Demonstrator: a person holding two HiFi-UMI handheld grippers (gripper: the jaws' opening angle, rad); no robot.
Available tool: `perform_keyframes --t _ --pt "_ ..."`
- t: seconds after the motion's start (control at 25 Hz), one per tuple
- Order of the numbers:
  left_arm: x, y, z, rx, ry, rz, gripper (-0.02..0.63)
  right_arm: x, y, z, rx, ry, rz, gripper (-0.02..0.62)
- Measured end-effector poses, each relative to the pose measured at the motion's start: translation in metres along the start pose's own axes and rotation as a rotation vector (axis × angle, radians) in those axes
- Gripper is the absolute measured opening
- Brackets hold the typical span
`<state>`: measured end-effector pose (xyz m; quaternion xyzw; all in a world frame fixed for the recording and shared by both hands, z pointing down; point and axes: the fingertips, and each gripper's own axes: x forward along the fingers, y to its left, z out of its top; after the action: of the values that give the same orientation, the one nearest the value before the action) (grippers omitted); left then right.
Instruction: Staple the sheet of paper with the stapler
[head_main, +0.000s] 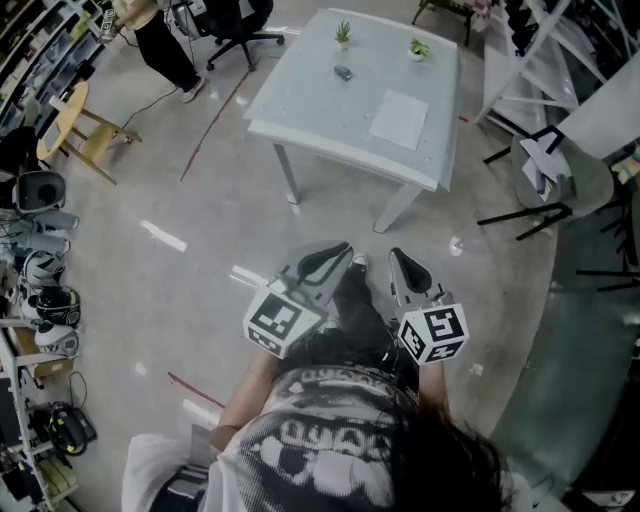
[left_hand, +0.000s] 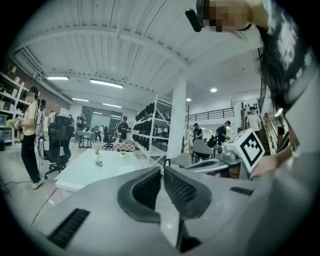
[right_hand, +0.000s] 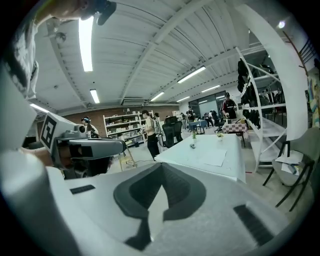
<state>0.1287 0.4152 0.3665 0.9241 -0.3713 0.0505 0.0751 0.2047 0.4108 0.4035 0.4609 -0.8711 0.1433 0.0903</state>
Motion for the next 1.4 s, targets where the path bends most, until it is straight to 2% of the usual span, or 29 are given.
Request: perform_keyframes --t 0.2,0.4,0.68,0.84,1.16,1.4 --pt "0.039 0.056 0.008 0.021 0.019 0.059 0.020 0.067 -0.040 0.021 -0.008 -0.002 0.053 -0.003" --pt "0.091 0.113 0.037 0.053 0.005 0.116 0.020 0.133 -0.089 0.057 -0.023 -0.004 0.098 -0.003" --pt "0.145 0.158 0.063 0.076 0.015 0.176 0.020 0.193 -0.152 0.086 0.001 -0.018 0.119 -0.003" --pt "0.166 0.170 0.060 0.071 0.047 0.197 0.020 0.212 -0.177 0.080 0.047 -0.001 0.118 -0.003" --pt "0.190 0.185 0.047 0.050 0.098 0.182 0.020 0.228 -0.206 0.052 0.122 0.059 0.085 -0.003" --pt "0.214 0.202 0.040 0.034 0.109 0.138 0.020 0.241 -0.226 0.036 0.149 0.101 0.038 -0.003"
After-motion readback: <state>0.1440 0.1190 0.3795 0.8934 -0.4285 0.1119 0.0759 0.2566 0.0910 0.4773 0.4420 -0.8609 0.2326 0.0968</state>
